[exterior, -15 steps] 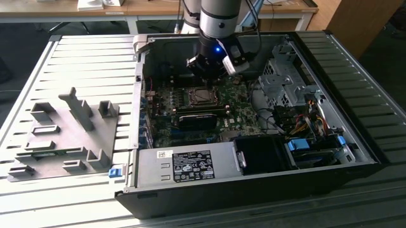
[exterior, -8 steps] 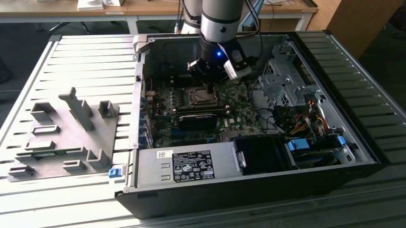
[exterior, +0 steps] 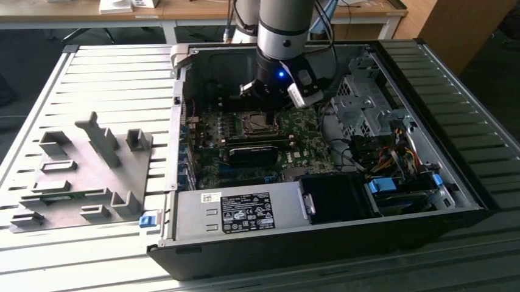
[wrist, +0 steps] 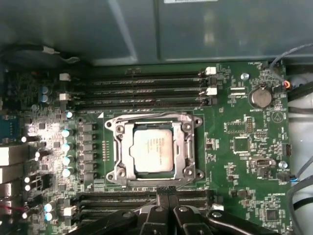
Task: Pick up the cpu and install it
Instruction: 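Install the second cpu locking lever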
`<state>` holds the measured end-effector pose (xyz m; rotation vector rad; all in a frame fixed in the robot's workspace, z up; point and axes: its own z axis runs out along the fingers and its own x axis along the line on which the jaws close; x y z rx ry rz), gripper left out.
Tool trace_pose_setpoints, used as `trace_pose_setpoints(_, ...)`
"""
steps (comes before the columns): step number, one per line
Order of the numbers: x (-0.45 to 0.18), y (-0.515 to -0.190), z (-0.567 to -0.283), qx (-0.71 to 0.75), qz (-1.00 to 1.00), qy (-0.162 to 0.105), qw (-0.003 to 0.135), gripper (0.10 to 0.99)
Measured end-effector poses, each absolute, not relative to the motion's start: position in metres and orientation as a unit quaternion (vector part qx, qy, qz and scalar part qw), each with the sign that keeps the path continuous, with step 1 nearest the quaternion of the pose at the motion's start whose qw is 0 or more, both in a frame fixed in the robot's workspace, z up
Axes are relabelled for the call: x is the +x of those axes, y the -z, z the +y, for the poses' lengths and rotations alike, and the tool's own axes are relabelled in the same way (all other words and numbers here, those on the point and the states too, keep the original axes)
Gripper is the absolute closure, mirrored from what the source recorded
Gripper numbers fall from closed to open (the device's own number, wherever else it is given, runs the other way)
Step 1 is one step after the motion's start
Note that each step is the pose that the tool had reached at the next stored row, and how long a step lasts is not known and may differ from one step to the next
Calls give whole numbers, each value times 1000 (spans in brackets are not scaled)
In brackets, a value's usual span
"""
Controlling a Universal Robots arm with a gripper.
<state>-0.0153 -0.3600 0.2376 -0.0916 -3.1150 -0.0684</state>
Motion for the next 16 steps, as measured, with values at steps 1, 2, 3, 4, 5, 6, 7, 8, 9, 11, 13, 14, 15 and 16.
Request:
trace_pose_setpoints(1,-17,-237,-361,-29,-999,22,12,980)
trace_pose_setpoints(2,-19,-237,-361,-29,-999,22,12,980)
trace_pose_setpoints(3,-20,-237,-362,-29,-999,22,12,980)
trace_pose_setpoints(4,-21,-237,-363,-29,-999,22,12,980)
trace_pose_setpoints(5,-23,-237,-364,-29,-999,23,12,980)
trace_pose_setpoints(6,-24,-237,-366,-29,-999,23,12,980)
trace_pose_setpoints(7,-25,-237,-367,-28,-999,23,12,980)
trace_pose_setpoints(8,-27,-237,-368,-28,-999,23,12,980)
trace_pose_setpoints(9,-29,-236,-369,-28,-999,23,12,980)
trace_pose_setpoints(11,-34,-236,-370,-28,-999,23,12,980)
trace_pose_setpoints(13,-37,-235,-371,-28,-999,23,12,980)
trace_pose_setpoints(14,-38,-234,-371,-28,-999,24,12,980)
trace_pose_setpoints(15,-38,-233,-371,-28,-999,24,12,980)
trace_pose_setpoints(16,-38,-232,-371,-28,-999,24,12,980)
